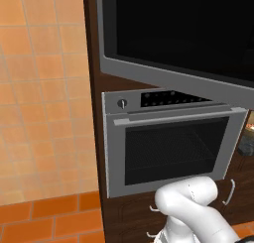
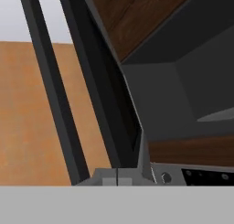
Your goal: Open the microwave, place the bowl with waffle inside the microwave, then close the microwave door and turn it on.
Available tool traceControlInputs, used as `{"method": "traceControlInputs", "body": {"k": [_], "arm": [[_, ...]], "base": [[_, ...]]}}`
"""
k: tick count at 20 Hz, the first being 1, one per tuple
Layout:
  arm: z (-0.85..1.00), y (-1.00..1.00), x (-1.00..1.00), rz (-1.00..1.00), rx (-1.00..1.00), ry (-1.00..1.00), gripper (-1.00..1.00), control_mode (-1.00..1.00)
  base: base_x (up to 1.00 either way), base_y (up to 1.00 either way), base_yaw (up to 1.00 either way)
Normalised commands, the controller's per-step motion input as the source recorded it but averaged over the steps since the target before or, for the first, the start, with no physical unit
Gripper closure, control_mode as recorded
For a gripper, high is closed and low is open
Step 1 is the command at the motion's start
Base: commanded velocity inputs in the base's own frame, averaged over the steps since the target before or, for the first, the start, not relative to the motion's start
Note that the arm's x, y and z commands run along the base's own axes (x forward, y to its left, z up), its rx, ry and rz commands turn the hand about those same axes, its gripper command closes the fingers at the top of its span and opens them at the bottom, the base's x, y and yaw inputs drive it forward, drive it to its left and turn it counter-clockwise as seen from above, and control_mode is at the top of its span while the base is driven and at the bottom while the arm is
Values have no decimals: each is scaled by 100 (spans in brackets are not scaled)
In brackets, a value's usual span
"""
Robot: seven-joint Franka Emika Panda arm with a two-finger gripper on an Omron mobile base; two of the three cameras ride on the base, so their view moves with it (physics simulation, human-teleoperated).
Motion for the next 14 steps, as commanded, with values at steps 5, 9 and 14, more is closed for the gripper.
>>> {"method": "traceControlInputs", "body": {"k": [5, 9, 14], "arm": [[0, 2, 1, 8, 0, 0, -100, -100], [0, -9, 16, 5, 0, 0, -100, -100], [0, -2, 3, 8, 0, 0, -100, -100]], "base": [[0, 0, 0], [0, 0, 0], [0, 0, 0]]}}
